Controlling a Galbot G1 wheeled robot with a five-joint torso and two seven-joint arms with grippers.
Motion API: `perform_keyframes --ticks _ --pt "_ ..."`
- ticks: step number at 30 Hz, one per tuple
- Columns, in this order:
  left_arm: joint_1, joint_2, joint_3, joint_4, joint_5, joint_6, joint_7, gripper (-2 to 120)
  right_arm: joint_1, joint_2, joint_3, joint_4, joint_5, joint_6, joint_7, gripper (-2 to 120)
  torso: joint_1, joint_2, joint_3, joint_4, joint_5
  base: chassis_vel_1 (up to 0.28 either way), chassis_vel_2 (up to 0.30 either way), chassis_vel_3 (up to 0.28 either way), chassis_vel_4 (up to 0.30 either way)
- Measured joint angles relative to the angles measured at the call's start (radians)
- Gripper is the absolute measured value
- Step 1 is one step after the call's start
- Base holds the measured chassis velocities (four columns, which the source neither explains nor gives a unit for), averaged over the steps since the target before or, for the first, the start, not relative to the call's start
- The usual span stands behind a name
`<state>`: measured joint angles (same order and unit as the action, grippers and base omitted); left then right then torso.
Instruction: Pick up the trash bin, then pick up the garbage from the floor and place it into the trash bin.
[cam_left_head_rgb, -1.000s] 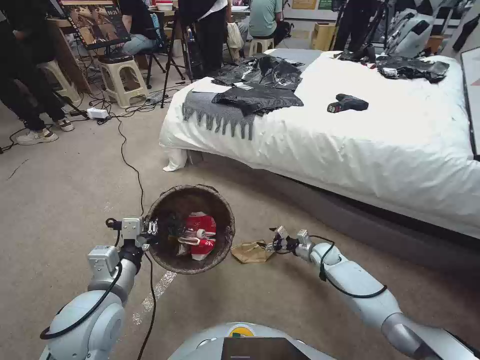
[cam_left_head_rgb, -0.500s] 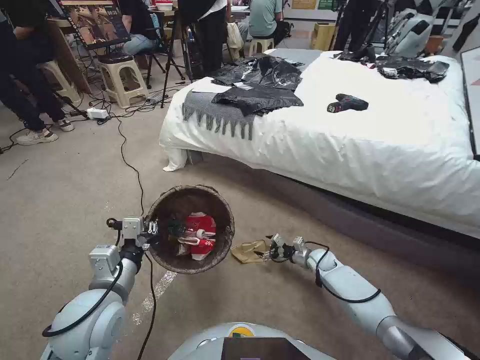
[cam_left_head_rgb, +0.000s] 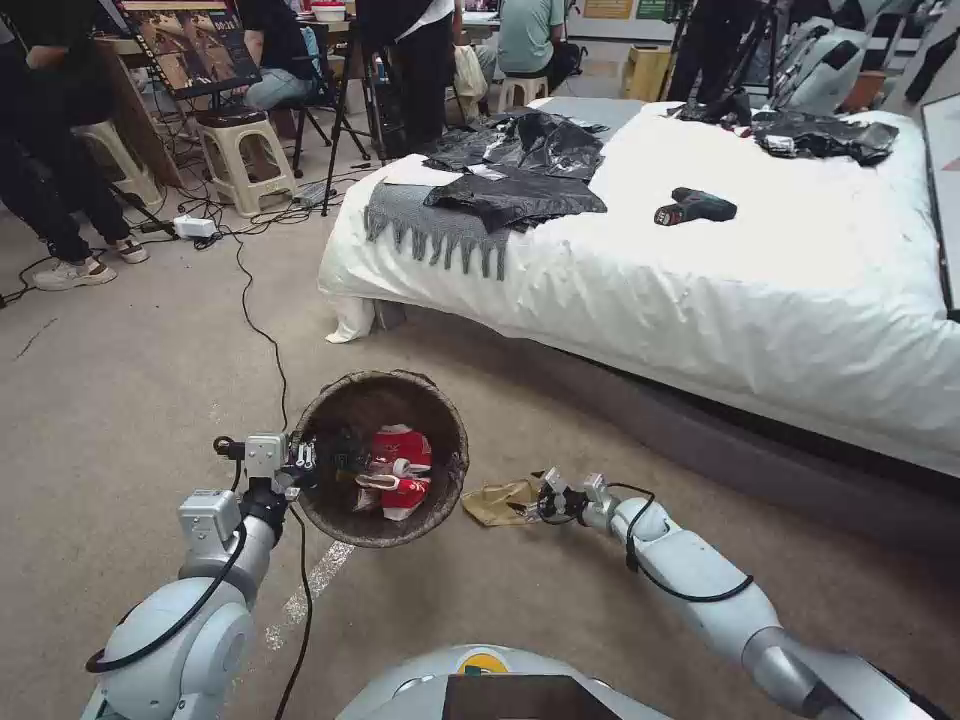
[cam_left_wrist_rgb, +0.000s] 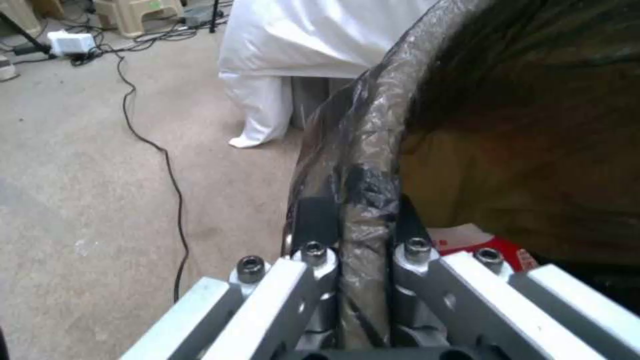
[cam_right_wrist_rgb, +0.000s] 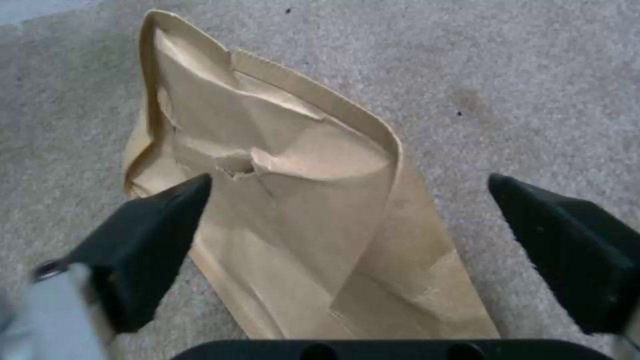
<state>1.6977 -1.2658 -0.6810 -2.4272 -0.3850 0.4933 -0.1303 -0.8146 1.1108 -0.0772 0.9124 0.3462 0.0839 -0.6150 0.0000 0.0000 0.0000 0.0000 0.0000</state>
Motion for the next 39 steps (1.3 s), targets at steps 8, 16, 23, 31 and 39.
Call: perform_keyframes --ticks 8,16,23,31,39 --pt "-0.001 -0.002 0.002 0.002 0.001 -0.001 0.000 3 0.000 0.010 0.004 -0.011 -0.004 0.000 -0.008 67 0.000 0.000 0.000 -0.0001 0.0000 0.000 0.000 0.000 0.000" --pt "-0.007 -0.002 0.007 0.007 0.003 -0.004 0.000 3 0.007 0.036 0.018 -0.033 -0.010 0.004 -0.007 41 0.000 0.000 0.000 0.0001 0.0001 0.000 0.000 0.000 0.000" --pt "-0.007 -0.002 0.005 0.009 0.003 -0.009 0.000 3 0.005 0.035 0.020 -0.033 -0.010 0.010 -0.006 11 0.000 0.000 0.000 0.0001 0.0001 0.000 0.000 0.000 0.000" --pt "-0.008 -0.001 0.003 0.010 0.003 -0.011 -0.001 3 0.000 0.029 0.020 -0.024 -0.006 0.016 0.002 0 0.000 0.000 0.000 -0.0001 0.0001 0.000 0.000 0.000 0.000" --pt "-0.007 0.000 0.004 0.010 0.003 -0.012 -0.001 3 -0.037 -0.013 0.031 0.069 0.013 0.030 0.059 0 0.000 0.000 0.000 0.0000 0.0001 0.000 0.000 0.000 0.000"
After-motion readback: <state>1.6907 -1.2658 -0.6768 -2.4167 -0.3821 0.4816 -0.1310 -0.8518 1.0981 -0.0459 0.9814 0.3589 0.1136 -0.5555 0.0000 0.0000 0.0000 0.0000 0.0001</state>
